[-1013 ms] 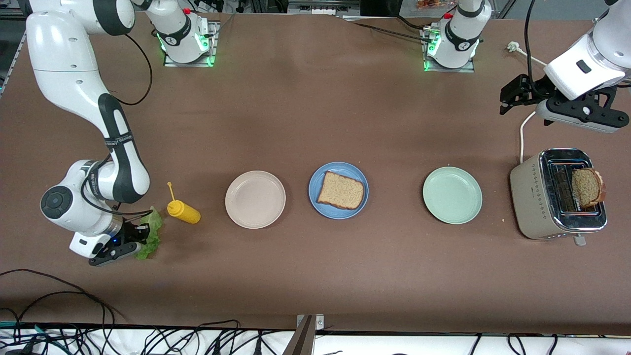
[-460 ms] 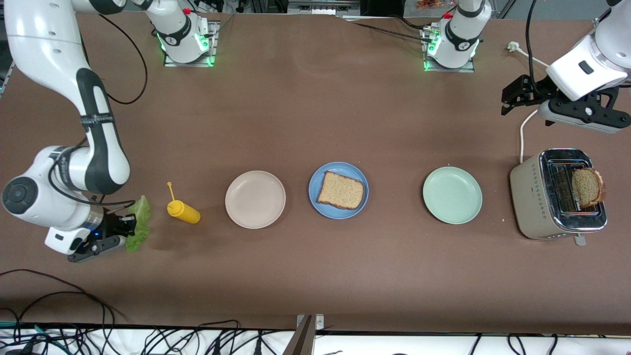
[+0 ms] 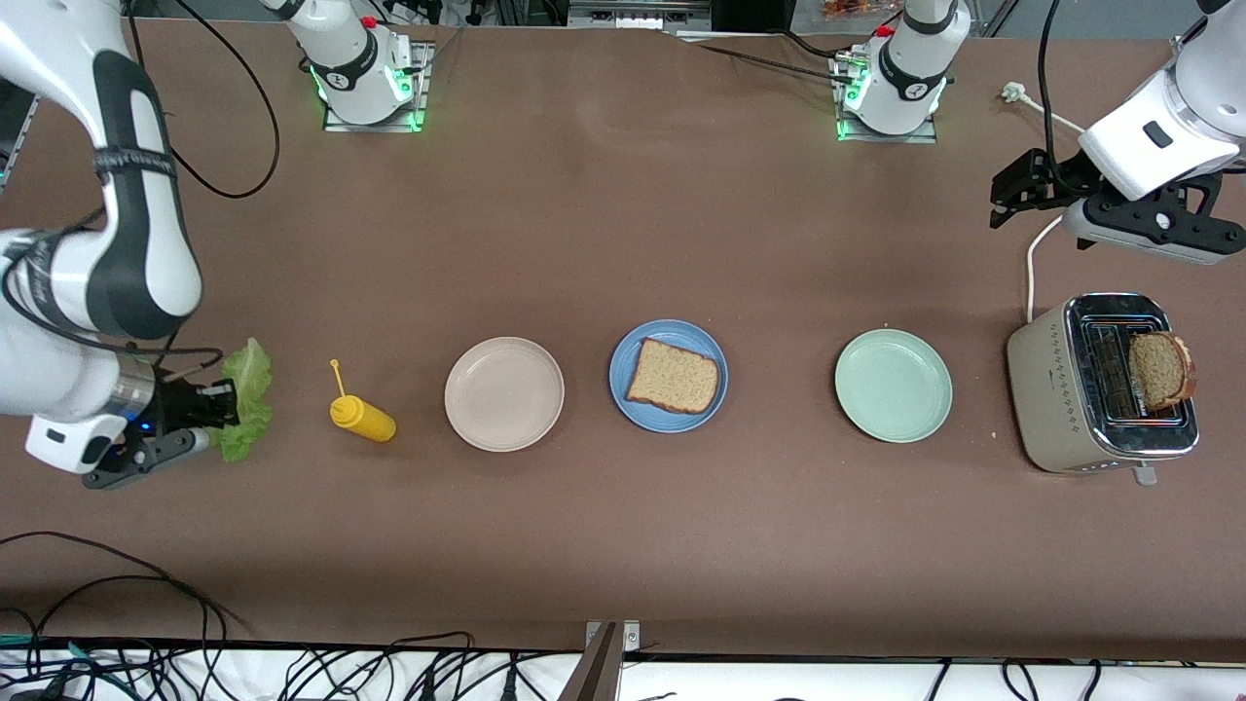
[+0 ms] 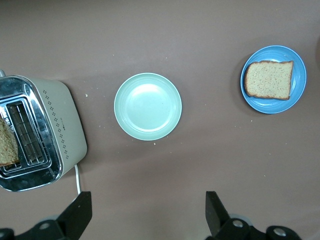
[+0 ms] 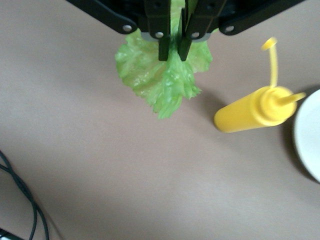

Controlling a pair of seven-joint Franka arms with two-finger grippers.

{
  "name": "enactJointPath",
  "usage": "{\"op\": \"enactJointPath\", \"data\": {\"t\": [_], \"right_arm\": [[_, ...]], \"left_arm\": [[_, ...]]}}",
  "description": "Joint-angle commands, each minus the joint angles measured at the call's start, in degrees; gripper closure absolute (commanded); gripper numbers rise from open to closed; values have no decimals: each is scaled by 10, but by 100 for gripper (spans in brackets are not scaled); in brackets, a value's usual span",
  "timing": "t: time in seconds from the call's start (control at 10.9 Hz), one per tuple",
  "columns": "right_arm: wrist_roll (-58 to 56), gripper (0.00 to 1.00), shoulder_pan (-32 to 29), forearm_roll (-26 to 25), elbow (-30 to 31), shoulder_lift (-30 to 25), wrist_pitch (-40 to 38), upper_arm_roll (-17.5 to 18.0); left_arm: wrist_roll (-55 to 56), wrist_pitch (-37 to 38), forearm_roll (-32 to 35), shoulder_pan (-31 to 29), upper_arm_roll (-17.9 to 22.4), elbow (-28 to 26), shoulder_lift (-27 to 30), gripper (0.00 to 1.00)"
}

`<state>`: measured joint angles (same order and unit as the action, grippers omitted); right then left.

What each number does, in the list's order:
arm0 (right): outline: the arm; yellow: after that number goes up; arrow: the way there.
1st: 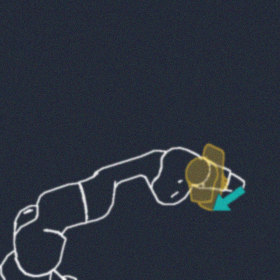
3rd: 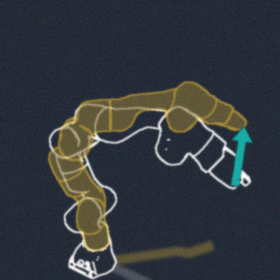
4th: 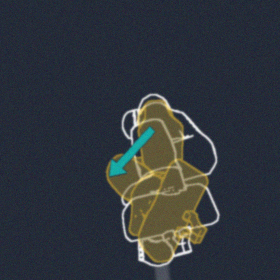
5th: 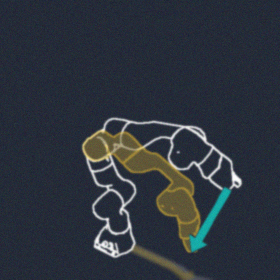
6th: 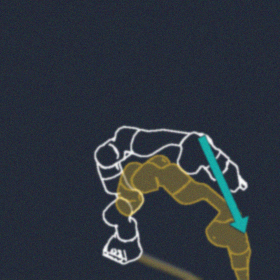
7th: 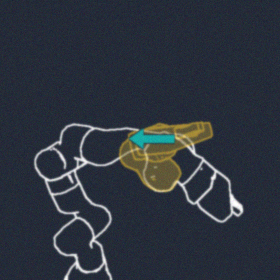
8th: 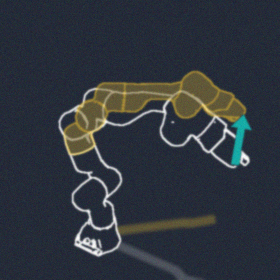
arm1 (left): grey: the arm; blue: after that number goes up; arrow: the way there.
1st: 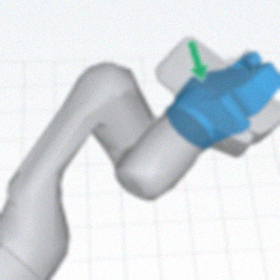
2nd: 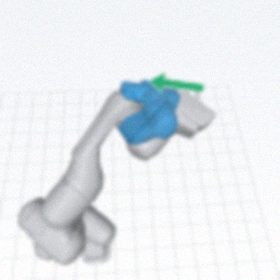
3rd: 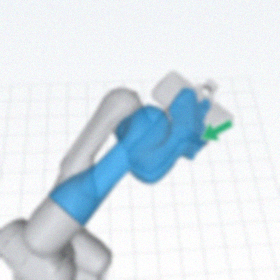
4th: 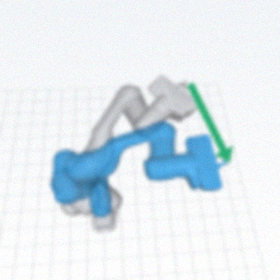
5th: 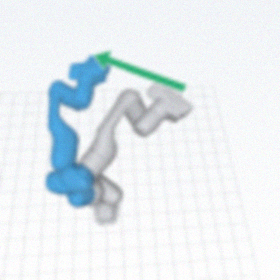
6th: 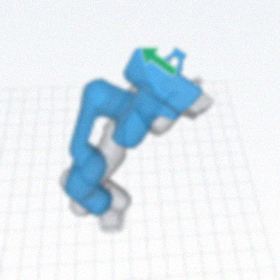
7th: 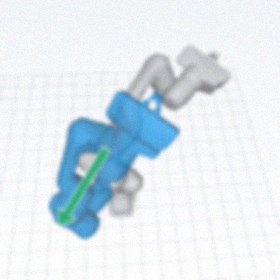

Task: Make sandwich in blue plate with both arms
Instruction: 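Lift the lettuce with the right gripper and carry it over the bread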

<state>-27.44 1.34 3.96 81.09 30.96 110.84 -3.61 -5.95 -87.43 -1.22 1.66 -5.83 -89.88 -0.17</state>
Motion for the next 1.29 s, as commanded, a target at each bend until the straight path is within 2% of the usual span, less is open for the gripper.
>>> {"op": "enactJointPath", "data": {"t": [0.0, 0.18, 0.28, 0.64, 0.83, 1.01, 1.2], "right_arm": [[51, 100, 6, -5, 10, -62, -61, 19], [96, 100, 46, -4, -14, -78, -111, 12], [130, 100, 75, -1, -29, -78, -127, -7], [293, 100, 164, 19, -49, -60, -122, -18], [380, 100, 202, 24, -92, -22, -117, -20], [455, 100, 251, 29, -138, 28, -120, -45], [559, 100, 299, 85, -199, 88, -115, -77]], "left_arm": [[-1, 9, 3, -1, 0, 17, -7, 0], [-1, 9, 3, -1, 0, 17, -7, 0], [-1, 9, 3, -1, 0, 17, -7, 0], [-1, 9, 3, -1, 0, 17, -7, 0], [0, 9, 4, 0, 0, 17, -7, 0], [0, 9, 4, -1, 0, 17, -7, 0], [0, 9, 4, -1, 0, 17, -7, 0]]}}
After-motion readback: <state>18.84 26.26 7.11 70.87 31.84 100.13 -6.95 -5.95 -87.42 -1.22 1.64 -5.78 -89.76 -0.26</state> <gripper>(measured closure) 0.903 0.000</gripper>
